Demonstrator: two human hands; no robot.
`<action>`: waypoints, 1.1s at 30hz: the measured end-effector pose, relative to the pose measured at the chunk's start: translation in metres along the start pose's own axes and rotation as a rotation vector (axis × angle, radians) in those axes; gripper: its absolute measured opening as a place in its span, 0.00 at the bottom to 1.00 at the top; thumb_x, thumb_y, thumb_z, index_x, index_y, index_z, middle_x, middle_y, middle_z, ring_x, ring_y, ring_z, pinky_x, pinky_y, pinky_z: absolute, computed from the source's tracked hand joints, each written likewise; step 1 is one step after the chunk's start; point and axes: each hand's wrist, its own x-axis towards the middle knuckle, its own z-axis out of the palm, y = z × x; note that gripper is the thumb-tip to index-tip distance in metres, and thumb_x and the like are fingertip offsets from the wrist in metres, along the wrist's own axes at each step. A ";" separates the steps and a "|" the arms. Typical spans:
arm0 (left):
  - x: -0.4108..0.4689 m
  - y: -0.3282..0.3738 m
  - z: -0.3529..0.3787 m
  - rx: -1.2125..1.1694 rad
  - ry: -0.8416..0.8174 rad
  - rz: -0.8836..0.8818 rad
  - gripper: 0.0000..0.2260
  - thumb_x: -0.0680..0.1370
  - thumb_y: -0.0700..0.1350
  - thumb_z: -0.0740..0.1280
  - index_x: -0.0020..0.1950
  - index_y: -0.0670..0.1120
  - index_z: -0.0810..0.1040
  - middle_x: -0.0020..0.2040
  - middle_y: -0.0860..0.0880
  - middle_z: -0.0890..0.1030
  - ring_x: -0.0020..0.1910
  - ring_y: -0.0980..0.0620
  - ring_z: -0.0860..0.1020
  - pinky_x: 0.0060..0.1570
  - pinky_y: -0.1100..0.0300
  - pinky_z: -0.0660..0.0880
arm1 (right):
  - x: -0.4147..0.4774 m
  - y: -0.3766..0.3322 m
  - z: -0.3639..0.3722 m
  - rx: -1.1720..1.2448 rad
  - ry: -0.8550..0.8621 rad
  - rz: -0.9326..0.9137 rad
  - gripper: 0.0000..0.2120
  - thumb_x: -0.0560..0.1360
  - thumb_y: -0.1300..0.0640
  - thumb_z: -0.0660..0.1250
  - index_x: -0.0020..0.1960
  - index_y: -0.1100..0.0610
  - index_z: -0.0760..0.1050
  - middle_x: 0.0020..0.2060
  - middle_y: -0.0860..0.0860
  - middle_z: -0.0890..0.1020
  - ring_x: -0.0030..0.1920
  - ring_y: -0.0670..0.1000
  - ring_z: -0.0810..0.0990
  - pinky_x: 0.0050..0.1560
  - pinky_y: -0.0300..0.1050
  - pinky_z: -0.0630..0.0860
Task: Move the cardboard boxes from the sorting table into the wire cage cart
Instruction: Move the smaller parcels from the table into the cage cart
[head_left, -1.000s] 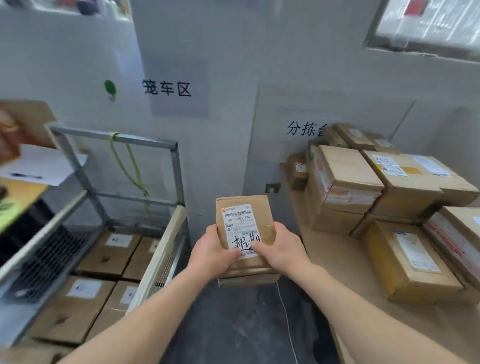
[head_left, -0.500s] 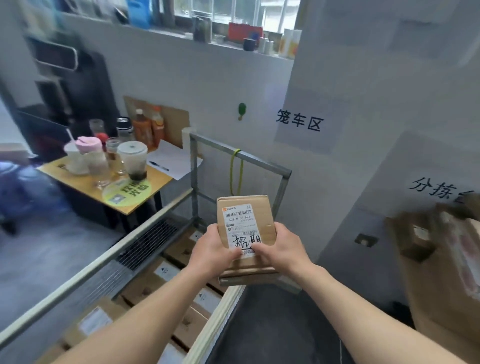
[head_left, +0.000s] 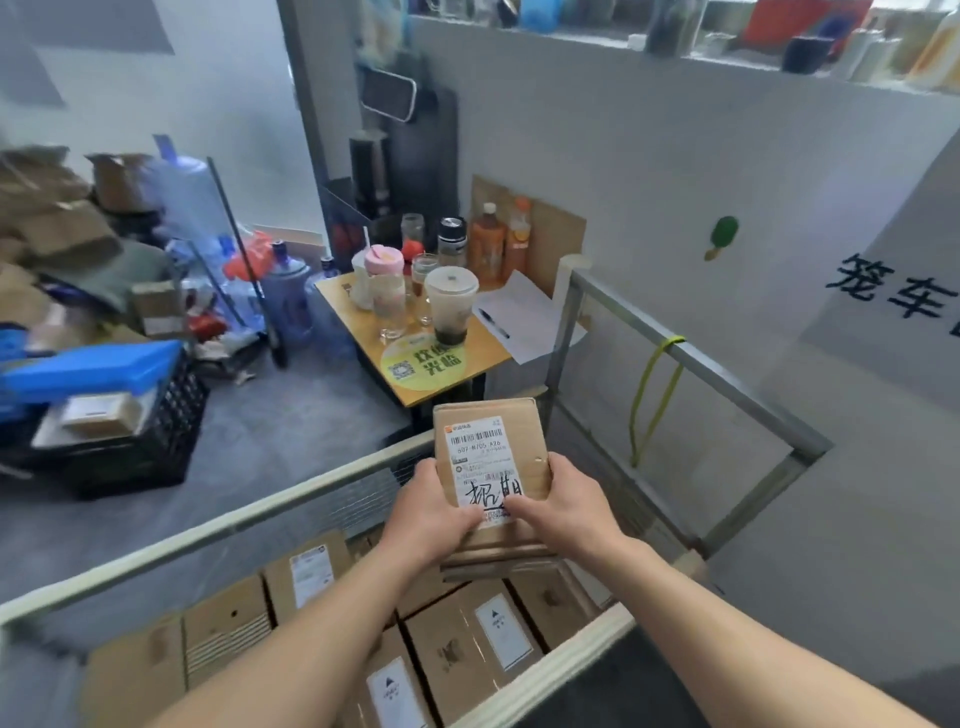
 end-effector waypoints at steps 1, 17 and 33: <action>0.003 0.001 0.001 -0.009 0.022 -0.028 0.26 0.69 0.47 0.76 0.62 0.51 0.69 0.59 0.52 0.81 0.55 0.52 0.79 0.52 0.56 0.77 | 0.009 0.000 0.001 -0.013 -0.025 -0.019 0.24 0.68 0.44 0.75 0.59 0.46 0.72 0.50 0.42 0.81 0.49 0.44 0.79 0.45 0.40 0.73; 0.030 -0.079 -0.025 -0.118 0.179 -0.311 0.24 0.71 0.47 0.77 0.60 0.53 0.67 0.60 0.53 0.80 0.49 0.55 0.77 0.35 0.66 0.67 | 0.077 -0.036 0.089 -0.175 -0.307 -0.185 0.22 0.69 0.42 0.75 0.57 0.48 0.72 0.53 0.44 0.81 0.49 0.46 0.79 0.43 0.41 0.76; 0.102 -0.173 0.001 -0.084 0.023 -0.422 0.23 0.73 0.44 0.75 0.64 0.49 0.69 0.60 0.51 0.80 0.49 0.54 0.78 0.35 0.68 0.72 | 0.132 -0.004 0.189 -0.259 -0.426 -0.029 0.20 0.70 0.45 0.73 0.56 0.50 0.71 0.50 0.45 0.81 0.49 0.48 0.80 0.49 0.48 0.79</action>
